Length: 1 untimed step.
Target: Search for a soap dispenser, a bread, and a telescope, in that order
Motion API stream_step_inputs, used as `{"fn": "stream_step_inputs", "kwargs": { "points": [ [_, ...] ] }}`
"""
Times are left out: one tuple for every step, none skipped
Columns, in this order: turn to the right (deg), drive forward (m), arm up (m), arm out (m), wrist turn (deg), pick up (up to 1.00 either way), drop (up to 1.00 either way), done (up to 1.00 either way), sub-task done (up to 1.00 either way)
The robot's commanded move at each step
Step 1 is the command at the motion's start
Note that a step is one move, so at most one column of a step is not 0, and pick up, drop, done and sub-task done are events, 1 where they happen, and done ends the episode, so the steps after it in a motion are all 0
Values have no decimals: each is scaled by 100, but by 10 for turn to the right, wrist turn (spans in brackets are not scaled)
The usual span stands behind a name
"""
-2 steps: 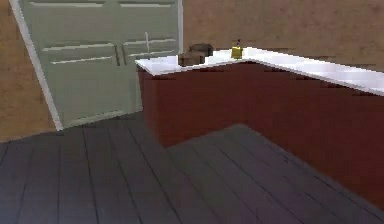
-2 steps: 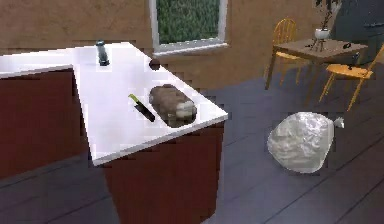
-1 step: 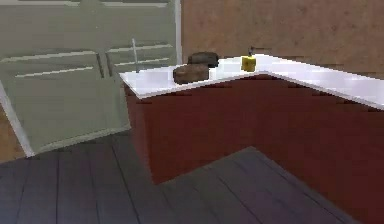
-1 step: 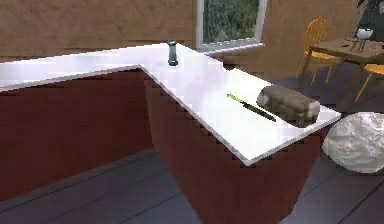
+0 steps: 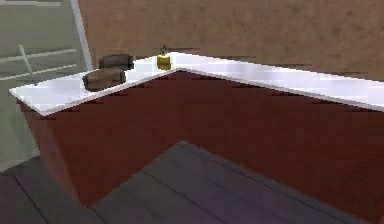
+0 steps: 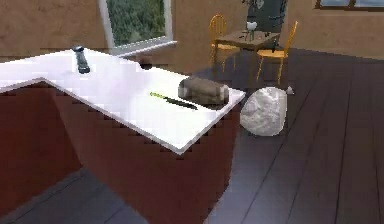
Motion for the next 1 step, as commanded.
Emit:
{"fn": "stream_step_inputs", "kwargs": {
  "points": [
    [0,100,0,0,0,0,0,0,0]
  ]
}}
